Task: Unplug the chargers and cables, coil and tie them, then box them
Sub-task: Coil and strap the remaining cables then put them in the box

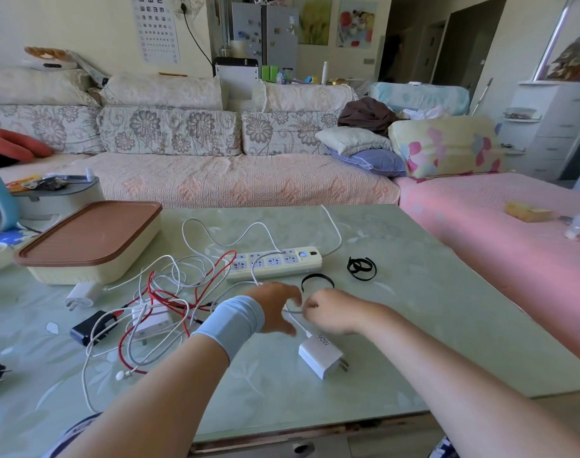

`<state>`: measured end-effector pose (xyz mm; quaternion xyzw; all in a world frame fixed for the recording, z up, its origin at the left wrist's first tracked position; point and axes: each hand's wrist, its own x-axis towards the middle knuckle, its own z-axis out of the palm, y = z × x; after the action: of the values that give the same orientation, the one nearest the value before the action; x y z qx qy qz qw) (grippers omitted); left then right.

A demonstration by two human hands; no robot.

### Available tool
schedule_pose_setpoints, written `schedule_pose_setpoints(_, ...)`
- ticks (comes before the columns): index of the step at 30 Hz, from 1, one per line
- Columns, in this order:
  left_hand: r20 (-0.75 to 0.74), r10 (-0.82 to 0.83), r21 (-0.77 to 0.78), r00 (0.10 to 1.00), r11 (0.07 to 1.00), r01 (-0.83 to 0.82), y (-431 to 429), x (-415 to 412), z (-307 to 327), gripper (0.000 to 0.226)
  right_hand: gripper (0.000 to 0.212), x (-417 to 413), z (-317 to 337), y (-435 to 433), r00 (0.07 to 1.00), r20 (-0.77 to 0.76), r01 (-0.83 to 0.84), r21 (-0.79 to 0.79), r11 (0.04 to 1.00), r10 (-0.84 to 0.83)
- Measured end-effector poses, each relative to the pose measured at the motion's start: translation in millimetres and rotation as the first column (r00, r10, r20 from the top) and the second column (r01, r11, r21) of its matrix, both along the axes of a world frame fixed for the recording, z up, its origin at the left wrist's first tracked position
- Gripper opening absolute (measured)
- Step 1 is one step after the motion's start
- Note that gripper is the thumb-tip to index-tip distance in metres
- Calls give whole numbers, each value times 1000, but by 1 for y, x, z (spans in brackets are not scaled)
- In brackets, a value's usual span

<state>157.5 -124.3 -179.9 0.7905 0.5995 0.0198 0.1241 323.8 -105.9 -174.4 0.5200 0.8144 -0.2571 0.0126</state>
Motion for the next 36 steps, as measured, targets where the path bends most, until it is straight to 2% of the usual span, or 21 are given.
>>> schedule_pose_setpoints(1,-57,4,-12,998,1000,-4,-1,-2,-2,46,26,0,-2,0,1000,11,9,17,1000,-10)
schedule_pose_setpoints(5,-173,-4,87,985,996,19,4,-5,4,23,44,-6,-9,-8,994,109,-36,91,995,26)
schedule_pose_setpoints(8,-217,13,88,976,996,7,5,-10,12,24,47,-13,-5,-8,998,46,-34,78,996,30)
schedule_pose_setpoints(12,-193,3,41,981,999,5,1,-23,8,27,44,-20,-2,-13,996,70,-61,44,997,58)
schedule_pose_setpoints(15,-127,-19,-24,992,1000,16,-5,-29,-5,31,27,-27,-13,-17,977,192,-124,149,981,95)
schedule_pose_setpoints(16,-113,-18,-4,993,1000,18,-6,-30,-8,34,18,-29,-16,-17,973,206,-140,178,974,102)
schedule_pose_setpoints(18,-55,10,76,998,997,-6,-8,-34,-7,39,14,-30,-12,-14,973,203,-150,195,969,109)
schedule_pose_setpoints(19,-33,9,130,999,991,-5,-8,-37,-3,37,14,-30,-7,-12,983,156,-124,164,979,99)
schedule_pose_setpoints(21,-23,-15,252,1000,967,20,-8,-44,7,29,13,-26,7,-8,997,-46,-60,24,998,61)
schedule_pose_setpoints(24,95,-19,383,995,924,-19,-9,-56,27,27,21,-21,28,-7,938,-340,-96,-57,994,71)
schedule_pose_setpoints(26,193,-28,423,981,904,-57,-14,-59,40,38,24,-19,40,-8,835,-545,-132,-80,988,68)
schedule_pose_setpoints(28,194,-98,521,976,854,-18,-19,-60,53,44,24,-17,51,-10,713,-698,-202,-107,973,71)
schedule_pose_setpoints(30,142,-139,612,980,791,24,-23,-63,66,37,13,-17,62,-14,621,-780,-280,-126,952,79)
schedule_pose_setpoints(32,144,-132,667,981,745,2,-26,-69,79,42,8,-17,72,-17,543,-840,-317,-193,929,11)
schedule_pose_setpoints(34,233,-31,609,972,784,-121,-34,-78,95,45,7,-15,82,-16,451,-885,-277,-266,923,-119)
schedule_pose_setpoints(36,293,179,433,939,851,-297,-45,-91,108,43,9,-10,92,-13,378,-904,-192,-287,939,-199)
